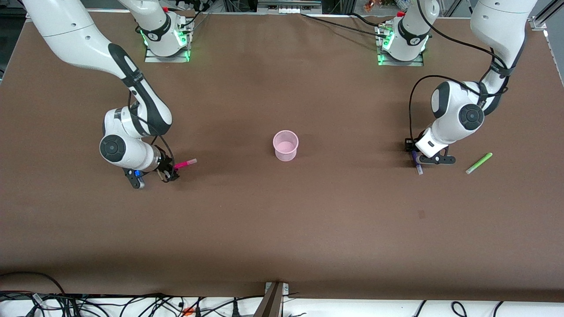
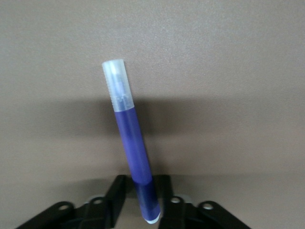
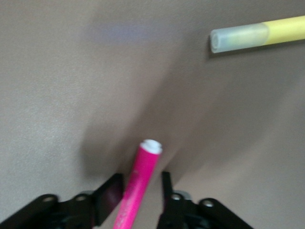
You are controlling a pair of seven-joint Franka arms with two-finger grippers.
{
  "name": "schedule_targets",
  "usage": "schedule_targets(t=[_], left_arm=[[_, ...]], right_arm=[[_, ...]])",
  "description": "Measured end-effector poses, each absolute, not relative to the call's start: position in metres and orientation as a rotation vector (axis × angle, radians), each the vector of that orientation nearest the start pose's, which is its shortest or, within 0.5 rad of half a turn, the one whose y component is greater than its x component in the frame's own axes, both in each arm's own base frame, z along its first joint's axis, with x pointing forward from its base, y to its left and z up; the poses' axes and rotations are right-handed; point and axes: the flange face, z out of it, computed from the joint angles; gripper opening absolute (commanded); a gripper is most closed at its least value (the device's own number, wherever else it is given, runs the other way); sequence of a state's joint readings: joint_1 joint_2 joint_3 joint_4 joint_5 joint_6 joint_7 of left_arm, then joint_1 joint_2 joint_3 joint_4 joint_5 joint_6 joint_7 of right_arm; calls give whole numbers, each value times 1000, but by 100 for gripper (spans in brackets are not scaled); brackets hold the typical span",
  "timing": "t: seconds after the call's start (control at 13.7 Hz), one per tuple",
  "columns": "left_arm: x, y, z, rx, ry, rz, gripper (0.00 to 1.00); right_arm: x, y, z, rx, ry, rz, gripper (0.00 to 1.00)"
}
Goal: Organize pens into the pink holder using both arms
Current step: 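Grasp the pink pen with the right gripper while the left gripper grasps the purple pen, then carry the pink pen and the purple pen toward the pink cup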
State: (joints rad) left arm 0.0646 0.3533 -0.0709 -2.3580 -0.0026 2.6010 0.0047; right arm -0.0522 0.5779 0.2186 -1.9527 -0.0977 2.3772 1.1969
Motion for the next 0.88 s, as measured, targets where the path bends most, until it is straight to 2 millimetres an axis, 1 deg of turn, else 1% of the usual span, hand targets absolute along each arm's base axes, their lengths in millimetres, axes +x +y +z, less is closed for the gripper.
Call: schedule_targets(t=[0.15,0.29,0.37,0.44,0.51,0.59,0.66,0.8,0.88], left_arm=[[496,-7,171,-3163,15,192,0],[496,-12,171,-3163,-15,208,0],[495,-19,172,-3163,-39,242,0],[498,-28,178,-3170,-89,298,0],[505,-42,190,-3187,-159,383,0],[515,-56,207,-3210,-225,470,0],[527,-69,228,-3236,-297,552,0],[547,-92,270,-3292,-443,693,0],[554,-105,287,-3322,-533,768,0]], right_arm=[[596,96,181,-2796,1497,209,0],[599,96,184,-2784,1498,185,0],[602,97,189,-2772,1509,168,0],[606,101,198,-2756,1522,147,0],[610,110,214,-2743,1541,140,0],[613,124,232,-2743,1565,158,0],[615,143,252,-2752,1590,182,0],[617,195,298,-2766,1635,191,0],[617,217,320,-2771,1647,186,0]])
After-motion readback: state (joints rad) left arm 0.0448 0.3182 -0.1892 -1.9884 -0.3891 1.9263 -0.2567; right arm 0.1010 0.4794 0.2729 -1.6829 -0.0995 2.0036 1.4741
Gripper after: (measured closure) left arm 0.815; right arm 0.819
